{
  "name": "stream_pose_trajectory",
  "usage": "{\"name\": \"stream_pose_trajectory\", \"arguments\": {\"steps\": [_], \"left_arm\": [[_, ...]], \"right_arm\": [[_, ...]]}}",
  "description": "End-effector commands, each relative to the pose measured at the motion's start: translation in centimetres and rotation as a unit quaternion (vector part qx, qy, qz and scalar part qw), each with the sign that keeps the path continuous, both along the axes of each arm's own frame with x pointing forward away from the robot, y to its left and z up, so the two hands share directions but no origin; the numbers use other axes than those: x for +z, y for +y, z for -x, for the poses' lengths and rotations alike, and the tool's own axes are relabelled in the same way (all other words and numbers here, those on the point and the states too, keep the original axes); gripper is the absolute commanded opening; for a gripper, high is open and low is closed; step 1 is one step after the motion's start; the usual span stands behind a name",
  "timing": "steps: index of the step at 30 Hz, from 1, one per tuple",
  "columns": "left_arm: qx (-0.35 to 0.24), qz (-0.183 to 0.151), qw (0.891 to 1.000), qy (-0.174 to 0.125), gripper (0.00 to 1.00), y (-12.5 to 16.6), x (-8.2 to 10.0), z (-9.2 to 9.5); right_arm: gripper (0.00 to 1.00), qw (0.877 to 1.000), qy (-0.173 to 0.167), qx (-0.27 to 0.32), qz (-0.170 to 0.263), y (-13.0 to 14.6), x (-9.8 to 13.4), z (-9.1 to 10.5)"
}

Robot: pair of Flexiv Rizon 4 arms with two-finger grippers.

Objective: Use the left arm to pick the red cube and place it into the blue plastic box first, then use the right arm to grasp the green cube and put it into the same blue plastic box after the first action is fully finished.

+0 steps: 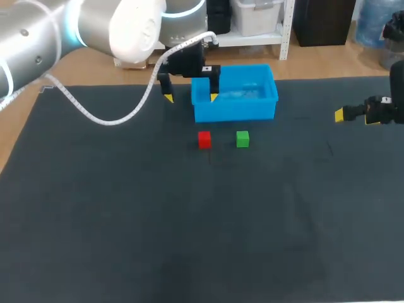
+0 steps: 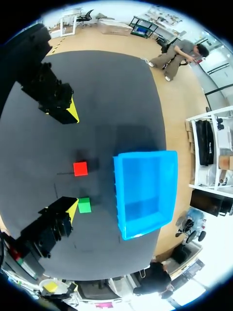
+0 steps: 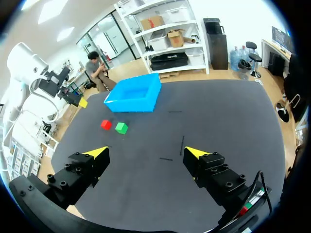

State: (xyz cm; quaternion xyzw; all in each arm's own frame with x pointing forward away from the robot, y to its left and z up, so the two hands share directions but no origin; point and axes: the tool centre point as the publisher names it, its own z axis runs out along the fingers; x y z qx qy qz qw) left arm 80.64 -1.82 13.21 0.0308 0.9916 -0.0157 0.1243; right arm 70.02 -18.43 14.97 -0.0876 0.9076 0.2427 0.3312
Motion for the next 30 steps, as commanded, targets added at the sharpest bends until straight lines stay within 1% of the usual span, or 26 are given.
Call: {"name": "stream_pose_trajectory", "arguments": {"steps": [1,9,17,24,30], "left_arm": [[-0.001,-0.002,1.0,0.006,1.0,-0.6,-0.2,-0.5],[0.0,0.001,1.0,0.015,1.0,-1.2,-0.9,-0.6],[0.001,-0.004,1.0,0.021,1.0,-1.4,-1.8,-0.7],[0.0,-0.005,1.0,0.025,1.0,-1.7,-2.9,-0.9],[0.003,-0.002,0.999,0.038,1.0,-1.8,-4.0,-0.9]], "right_arm": [[1.0,1.0,0.0,0.001,0.0,0.0,0.0,0.0],[1.0,1.0,0.0,0.001,0.0,0.0,0.0,0.0],[1.0,1.0,0.0,0.001,0.0,0.0,0.0,0.0],[1.0,1.0,0.0,0.001,0.0,0.0,0.0,0.0],[1.0,1.0,0.0,0.001,0.0,0.0,0.0,0.0]]}}
